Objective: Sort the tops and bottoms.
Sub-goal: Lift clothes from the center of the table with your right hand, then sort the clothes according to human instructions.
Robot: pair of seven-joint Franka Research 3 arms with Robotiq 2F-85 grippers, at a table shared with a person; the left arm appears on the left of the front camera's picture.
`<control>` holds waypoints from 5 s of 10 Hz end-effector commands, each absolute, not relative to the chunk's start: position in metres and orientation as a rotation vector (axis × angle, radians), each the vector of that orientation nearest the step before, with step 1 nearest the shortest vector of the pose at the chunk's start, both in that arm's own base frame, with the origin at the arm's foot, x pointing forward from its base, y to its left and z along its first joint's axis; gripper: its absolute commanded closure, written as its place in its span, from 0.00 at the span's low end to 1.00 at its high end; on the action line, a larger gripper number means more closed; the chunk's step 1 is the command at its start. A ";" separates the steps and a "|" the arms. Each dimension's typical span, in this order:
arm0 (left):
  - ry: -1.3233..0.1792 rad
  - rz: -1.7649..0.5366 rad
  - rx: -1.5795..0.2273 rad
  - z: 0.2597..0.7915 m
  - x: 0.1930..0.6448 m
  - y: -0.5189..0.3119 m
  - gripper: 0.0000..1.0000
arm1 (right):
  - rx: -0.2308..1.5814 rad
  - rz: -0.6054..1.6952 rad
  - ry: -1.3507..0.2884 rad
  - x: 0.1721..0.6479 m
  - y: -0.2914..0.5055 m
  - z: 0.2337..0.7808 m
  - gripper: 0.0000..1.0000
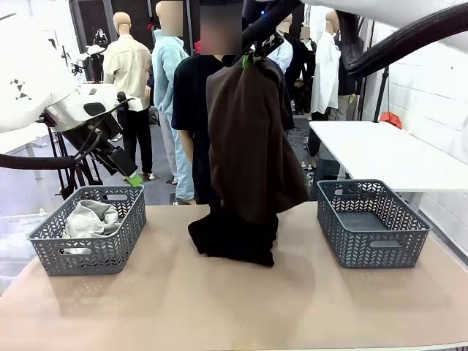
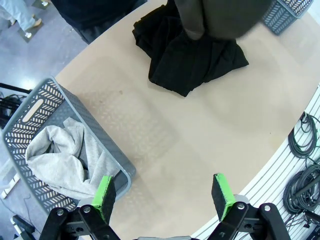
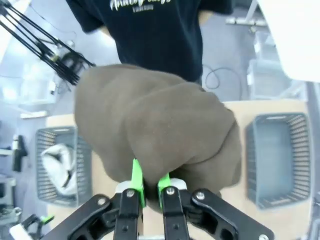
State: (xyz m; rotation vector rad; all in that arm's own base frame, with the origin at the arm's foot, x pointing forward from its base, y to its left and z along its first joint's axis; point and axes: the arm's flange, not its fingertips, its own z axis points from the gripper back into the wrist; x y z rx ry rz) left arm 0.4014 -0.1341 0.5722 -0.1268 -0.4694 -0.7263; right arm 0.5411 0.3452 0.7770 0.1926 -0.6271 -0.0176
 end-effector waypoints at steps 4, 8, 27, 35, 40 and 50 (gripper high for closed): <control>-0.470 -0.738 -0.140 0.572 0.401 -0.132 0.00 | 0.201 -0.026 -0.630 0.537 0.337 0.780 1.00; -0.470 -0.738 -0.140 0.572 0.401 -0.132 0.00 | 0.201 -0.026 -0.630 0.537 0.337 0.780 1.00; -0.470 -0.738 -0.140 0.572 0.401 -0.132 0.00 | 0.201 -0.026 -0.630 0.537 0.337 0.780 1.00; -0.470 -0.738 -0.140 0.572 0.401 -0.132 0.00 | 0.192 -0.024 -0.627 0.543 0.341 0.778 1.00; -0.470 -0.738 -0.140 0.572 0.401 -0.132 0.00 | 0.201 -0.135 -0.709 0.547 0.242 0.872 1.00; -0.470 -0.738 -0.140 0.572 0.401 -0.132 0.00 | 0.208 -0.192 -0.686 0.545 0.182 0.867 1.00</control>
